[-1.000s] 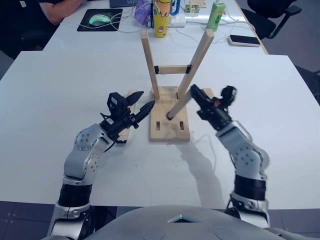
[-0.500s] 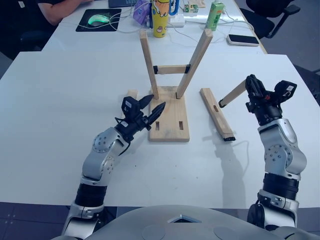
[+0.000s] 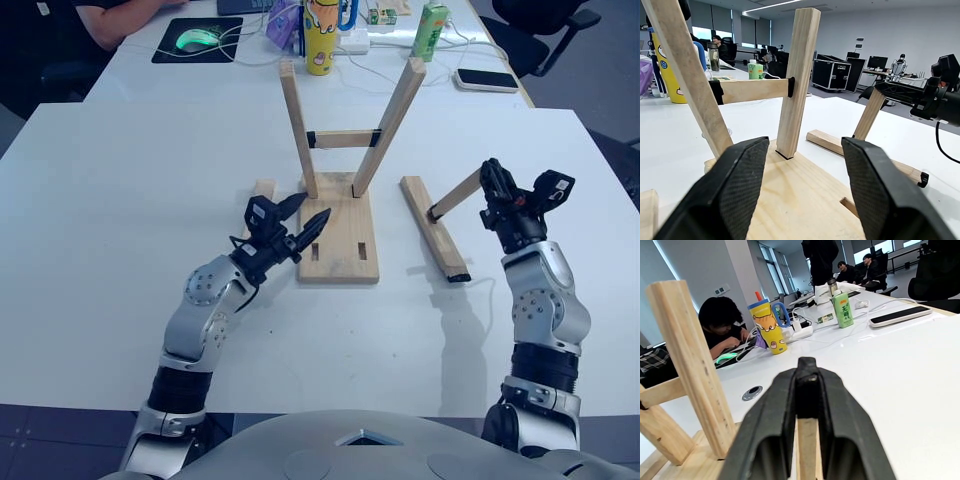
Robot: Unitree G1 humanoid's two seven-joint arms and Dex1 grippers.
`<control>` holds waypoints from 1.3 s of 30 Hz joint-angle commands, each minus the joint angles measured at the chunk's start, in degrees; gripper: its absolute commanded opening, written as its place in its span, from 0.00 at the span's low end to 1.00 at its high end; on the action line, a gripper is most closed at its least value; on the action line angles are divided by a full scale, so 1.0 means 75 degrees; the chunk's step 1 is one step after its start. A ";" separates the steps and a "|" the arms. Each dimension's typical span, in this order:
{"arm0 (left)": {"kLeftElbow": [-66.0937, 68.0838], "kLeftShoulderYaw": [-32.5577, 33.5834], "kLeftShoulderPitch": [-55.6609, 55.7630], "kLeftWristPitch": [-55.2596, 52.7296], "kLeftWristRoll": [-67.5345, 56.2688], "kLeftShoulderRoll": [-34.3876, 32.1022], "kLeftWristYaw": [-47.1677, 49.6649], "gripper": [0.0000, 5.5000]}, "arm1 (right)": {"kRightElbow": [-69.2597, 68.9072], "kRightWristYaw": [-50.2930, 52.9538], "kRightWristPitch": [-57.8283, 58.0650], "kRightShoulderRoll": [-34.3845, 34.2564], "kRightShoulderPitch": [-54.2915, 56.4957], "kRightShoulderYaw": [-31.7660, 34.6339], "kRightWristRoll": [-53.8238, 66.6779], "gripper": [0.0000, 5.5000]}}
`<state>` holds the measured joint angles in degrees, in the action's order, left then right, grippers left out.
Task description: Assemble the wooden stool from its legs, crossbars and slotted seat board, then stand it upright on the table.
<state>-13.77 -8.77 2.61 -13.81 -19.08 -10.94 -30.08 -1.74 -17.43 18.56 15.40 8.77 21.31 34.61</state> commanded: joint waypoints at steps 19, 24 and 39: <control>-0.0156 -0.0093 0.0038 -0.0031 0.0246 -0.0157 0.0086 0.49 | 0.0426 -0.0224 -0.0702 0.0180 -0.0408 -0.0771 -0.1409 0.08; -0.0148 -0.0089 0.0050 -0.0019 0.0266 -0.0170 0.0131 0.49 | 0.0641 -0.0090 -0.1372 -0.0158 -0.0931 -0.1262 -0.2007 0.08; -0.0063 -0.0236 -0.0008 0.0055 0.0339 -0.0143 0.0122 0.49 | 0.0773 -0.0086 -0.1672 -0.0028 -0.0474 -0.1319 -0.2177 0.19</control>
<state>-14.27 -10.29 2.70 -13.65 -17.27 -11.91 -29.26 3.90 -18.28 4.96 15.04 5.44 11.48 18.50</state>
